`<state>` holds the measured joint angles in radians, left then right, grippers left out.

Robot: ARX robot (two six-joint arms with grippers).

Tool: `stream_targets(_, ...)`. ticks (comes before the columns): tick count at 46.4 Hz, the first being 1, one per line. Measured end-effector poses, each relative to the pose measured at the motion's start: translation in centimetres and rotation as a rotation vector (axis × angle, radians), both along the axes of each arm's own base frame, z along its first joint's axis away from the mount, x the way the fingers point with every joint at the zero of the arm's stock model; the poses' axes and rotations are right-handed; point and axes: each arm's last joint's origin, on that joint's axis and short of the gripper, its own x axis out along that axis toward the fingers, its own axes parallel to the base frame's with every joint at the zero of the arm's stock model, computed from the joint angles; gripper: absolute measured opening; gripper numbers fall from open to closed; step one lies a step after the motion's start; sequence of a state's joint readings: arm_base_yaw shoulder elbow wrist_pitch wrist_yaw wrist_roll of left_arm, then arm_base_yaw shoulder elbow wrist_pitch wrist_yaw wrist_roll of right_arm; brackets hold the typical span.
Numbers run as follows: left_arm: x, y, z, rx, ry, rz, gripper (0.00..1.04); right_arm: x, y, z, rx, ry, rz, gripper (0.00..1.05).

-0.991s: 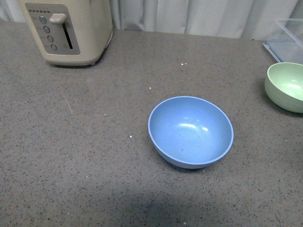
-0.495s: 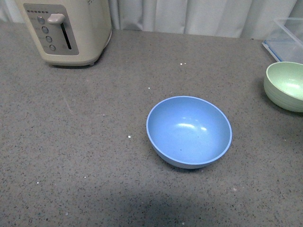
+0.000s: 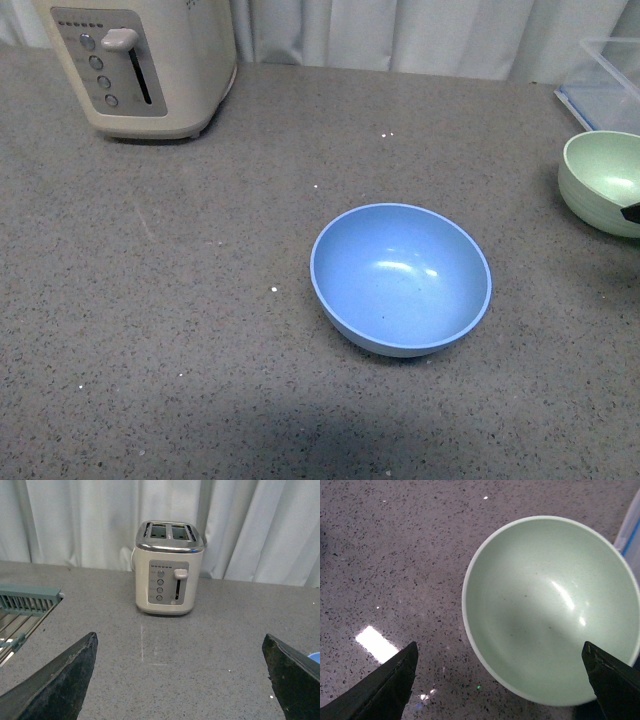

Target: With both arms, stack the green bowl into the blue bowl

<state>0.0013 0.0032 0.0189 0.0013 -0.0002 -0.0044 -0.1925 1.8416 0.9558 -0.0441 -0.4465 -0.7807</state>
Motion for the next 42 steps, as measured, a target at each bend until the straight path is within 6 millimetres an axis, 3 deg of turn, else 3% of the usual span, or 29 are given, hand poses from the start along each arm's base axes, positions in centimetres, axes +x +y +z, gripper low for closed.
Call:
stream_targets(21, 0.0, 0.0, 0.0, 0.0, 0.0, 0.0, 0.98, 2.4, 0.7, -3.0, -0.012, 0.05, 0.092, 0.94)
stream_targets(42, 0.0, 0.0, 0.0, 0.0, 0.0, 0.0, 0.98, 3.1, 1.1, -2.8, -0.055, -0.002, 0.111, 0.04)
